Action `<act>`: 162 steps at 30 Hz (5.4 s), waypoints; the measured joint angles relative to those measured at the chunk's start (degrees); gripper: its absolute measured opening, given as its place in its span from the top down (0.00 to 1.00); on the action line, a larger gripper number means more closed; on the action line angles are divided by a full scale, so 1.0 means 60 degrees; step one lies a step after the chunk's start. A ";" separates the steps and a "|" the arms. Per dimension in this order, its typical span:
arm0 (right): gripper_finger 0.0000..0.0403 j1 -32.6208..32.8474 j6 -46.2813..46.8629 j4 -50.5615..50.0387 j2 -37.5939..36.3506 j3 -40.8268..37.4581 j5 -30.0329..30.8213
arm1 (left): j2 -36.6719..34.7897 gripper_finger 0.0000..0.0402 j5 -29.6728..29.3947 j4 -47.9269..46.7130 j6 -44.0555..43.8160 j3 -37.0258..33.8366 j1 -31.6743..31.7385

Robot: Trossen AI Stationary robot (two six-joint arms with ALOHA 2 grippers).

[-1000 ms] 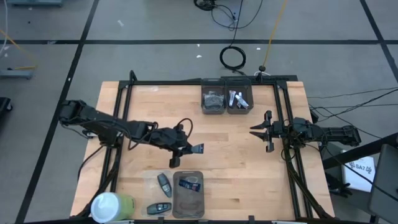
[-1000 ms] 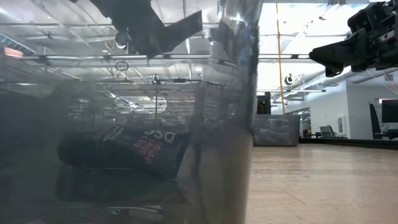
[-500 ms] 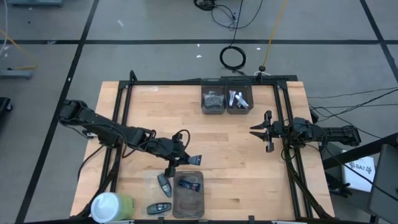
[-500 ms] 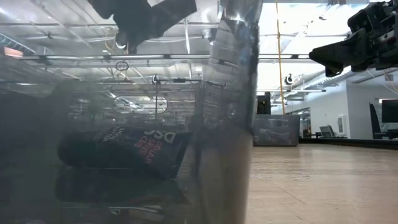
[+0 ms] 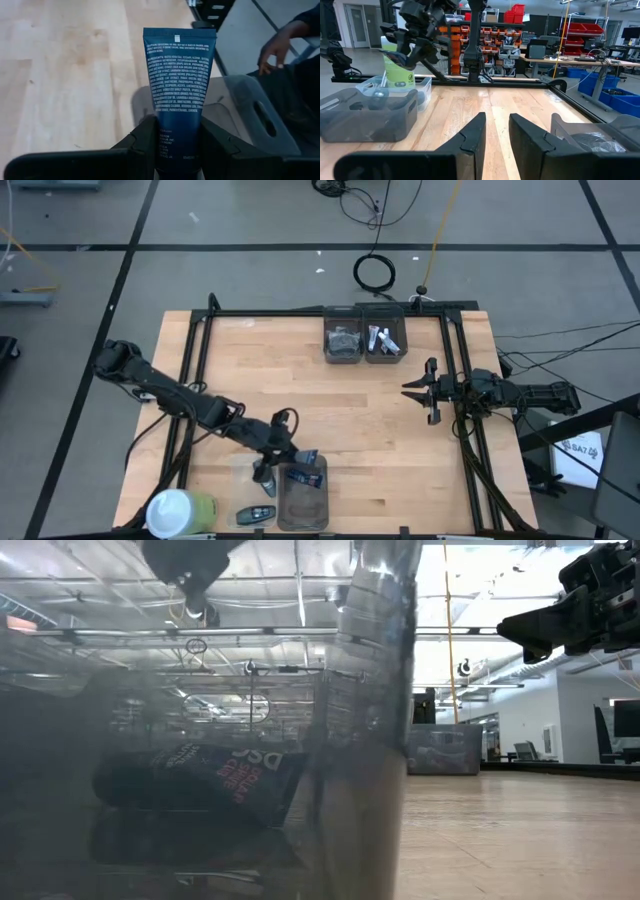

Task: Pick & Place Travel size toiletries
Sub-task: Put the blue shave cream into the bottom black bin, then return to Home Position

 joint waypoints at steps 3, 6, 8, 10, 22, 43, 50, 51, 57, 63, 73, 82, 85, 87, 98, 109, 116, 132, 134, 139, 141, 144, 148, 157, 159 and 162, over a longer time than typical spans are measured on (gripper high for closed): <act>0.81 0.0000 0.0003 0.0000 -0.0001 0.0003 0.0000 | 0.0000 0.74 0.0004 -0.0004 -0.0202 0.0000 -0.0179; 0.81 -0.0003 0.0003 0.0000 -0.0001 -0.0001 -0.0002 | 0.0000 0.74 -0.0004 -0.0004 -0.0401 0.0000 -0.0359; 0.81 -0.0001 0.0002 0.0000 -0.0001 0.0001 -0.0001 | 0.0000 0.74 -0.0018 -0.0004 -0.0405 0.0000 -0.0501; 0.81 -0.0001 0.0003 0.0000 0.0001 0.0001 0.0000 | 0.0000 0.74 -0.0021 -0.0002 -0.0435 0.0000 -0.0635; 0.81 0.0001 0.0003 0.0000 -0.0001 0.0003 -0.0004 | 0.0000 0.74 -0.0087 0.0704 -0.0096 0.0000 -0.1042; 0.81 -0.0002 0.0002 0.0000 -0.0001 0.0000 0.0000 | 0.0000 0.74 -0.0123 0.2290 0.0292 0.0000 -0.1041; 0.81 0.0001 -0.0001 0.0000 0.0003 -0.0001 -0.0004 | 0.0000 0.74 0.0124 0.3082 0.0916 0.0000 -0.1052; 0.81 -0.0001 0.0001 0.0000 -0.0001 -0.0001 -0.0002 | 0.0000 0.74 0.0158 0.3114 0.0935 0.0000 -0.1052; 0.81 0.0000 0.0001 0.0000 0.0002 -0.0001 -0.0001 | 0.0007 0.74 0.0160 0.2377 0.1048 0.0558 -0.1049; 0.81 0.0001 0.0000 0.0000 -0.0001 0.0000 0.0000 | 0.0281 0.74 0.0158 0.0409 0.1656 0.2087 -0.1091; 0.81 0.0001 0.0000 0.0000 0.0003 0.0000 -0.0004 | 0.1492 0.74 0.0073 -0.2771 0.2095 0.4116 -0.0985; 0.81 0.0001 0.0003 0.0000 0.0003 0.0001 0.0000 | 0.2908 0.74 0.0139 -0.4085 0.0832 0.4113 -0.0563; 0.81 0.0000 0.0002 0.0000 0.0003 0.0000 -0.0001 | 0.3462 0.74 0.0857 -0.4029 0.0441 0.4109 -0.0472; 0.81 0.0001 0.0003 0.0000 -0.0001 -0.0001 -0.0001 | 0.3784 0.74 0.1628 -0.3841 0.0286 0.4109 -0.0419; 0.81 -0.0001 0.0000 0.0000 0.0003 0.0002 -0.0005 | 0.4427 0.74 0.2804 -0.3274 -0.0586 0.4102 -0.0466; 0.81 0.0001 0.0003 0.0000 0.0003 0.0001 -0.0002 | 0.4441 0.73 0.2586 -0.3180 -0.0546 0.4102 -0.0444; 0.81 -0.0003 0.0003 0.0000 -0.0001 -0.0001 0.0000 | 0.4441 0.68 0.2586 -0.2929 -0.0877 0.4102 -0.0412; 0.81 -0.0002 0.0003 0.0001 0.0000 0.0000 -0.0004 | 0.4430 0.35 0.2715 -0.3156 -0.0761 0.4102 -0.0232; 0.81 0.0001 0.0002 0.0000 0.0003 -0.0001 0.0000 | 0.4430 0.34 0.2824 -0.3585 -0.0597 0.4105 -0.0139; 0.81 -0.0002 0.0003 0.0000 0.0002 0.0003 -0.0001 | 0.3840 0.33 0.3325 -0.5511 -0.0627 0.4297 0.0515; 0.81 -0.0002 0.0003 0.0000 0.0001 0.0001 0.0000 | 0.3162 0.33 0.3024 -0.5879 -0.0339 0.4309 0.0761; 0.81 -0.0001 0.0003 0.0000 -0.0001 0.0002 -0.0001 | 0.1834 0.33 0.2091 -0.6140 0.0575 0.4313 0.0919; 0.81 0.0001 0.0003 0.0001 -0.0001 0.0002 -0.0003 | -0.0370 0.33 0.0178 -0.6468 0.1726 0.4328 0.0970; 0.81 0.0001 0.0003 0.0000 0.0003 0.0003 0.0000 | -0.5250 0.33 -0.3352 -0.7835 0.0611 0.2878 0.0765; 0.81 0.0001 -0.0001 0.0000 -0.0001 0.0001 -0.0003 | -0.6389 0.33 -0.3575 -0.6893 0.0890 0.1770 0.0671; 0.81 -0.0001 0.0001 0.0000 -0.0001 0.0000 -0.0001 | -0.8037 0.33 -0.3639 -0.4873 0.1388 -0.0231 0.0666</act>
